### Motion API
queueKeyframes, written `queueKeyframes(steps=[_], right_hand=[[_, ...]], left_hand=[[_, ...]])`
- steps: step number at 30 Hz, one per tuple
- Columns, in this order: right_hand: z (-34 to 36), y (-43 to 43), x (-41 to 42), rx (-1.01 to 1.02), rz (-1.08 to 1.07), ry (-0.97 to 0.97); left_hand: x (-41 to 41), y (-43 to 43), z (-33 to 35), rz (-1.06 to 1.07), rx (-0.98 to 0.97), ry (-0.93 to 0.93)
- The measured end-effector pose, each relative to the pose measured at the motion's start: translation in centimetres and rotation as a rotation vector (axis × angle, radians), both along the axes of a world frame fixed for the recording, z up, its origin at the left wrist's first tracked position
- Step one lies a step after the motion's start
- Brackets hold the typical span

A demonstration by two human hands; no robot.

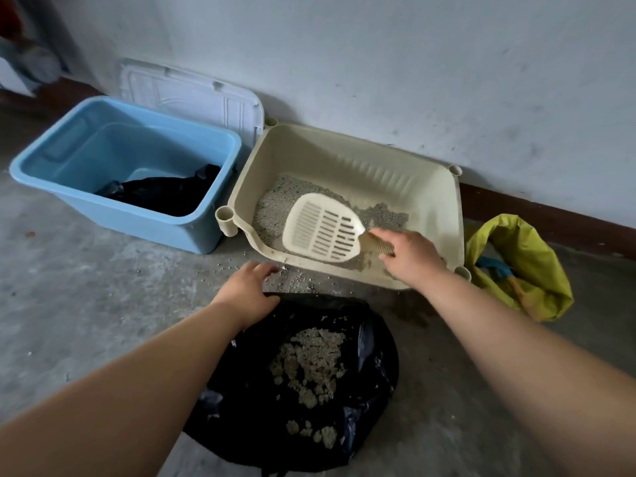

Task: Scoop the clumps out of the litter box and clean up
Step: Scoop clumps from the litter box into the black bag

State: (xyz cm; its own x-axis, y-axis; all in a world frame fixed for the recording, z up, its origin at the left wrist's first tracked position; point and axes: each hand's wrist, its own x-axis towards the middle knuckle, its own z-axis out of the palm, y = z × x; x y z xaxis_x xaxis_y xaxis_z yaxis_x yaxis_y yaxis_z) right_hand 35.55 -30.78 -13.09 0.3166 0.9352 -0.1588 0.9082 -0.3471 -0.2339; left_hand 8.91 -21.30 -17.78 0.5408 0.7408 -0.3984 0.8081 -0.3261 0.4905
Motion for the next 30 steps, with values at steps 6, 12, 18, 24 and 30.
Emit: queueKeyframes(steps=[6, 12, 18, 24, 30], right_hand=[[1.4, 4.7, 4.7, -0.229, -0.204, -0.519], [1.1, 7.7, 7.4, -0.371, -0.187, -0.648], [-1.0, 9.6, 6.7, -0.440, -0.336, -0.337], [-5.5, 11.6, 4.8, -0.301, -0.339, -0.070], [-8.7, 10.1, 2.7, -0.118, -0.462, 0.197]], left_hand=[[2.9, 0.4, 0.4, -0.166, 0.157, 0.192], [4.5, 0.9, -0.6, -0.288, 0.086, 0.341], [4.9, 1.1, -1.6, -0.340, 0.029, 0.419], [5.6, 1.5, -1.9, -0.351, 0.034, 0.452], [5.3, 1.5, -1.8, -0.353, 0.039, 0.450]])
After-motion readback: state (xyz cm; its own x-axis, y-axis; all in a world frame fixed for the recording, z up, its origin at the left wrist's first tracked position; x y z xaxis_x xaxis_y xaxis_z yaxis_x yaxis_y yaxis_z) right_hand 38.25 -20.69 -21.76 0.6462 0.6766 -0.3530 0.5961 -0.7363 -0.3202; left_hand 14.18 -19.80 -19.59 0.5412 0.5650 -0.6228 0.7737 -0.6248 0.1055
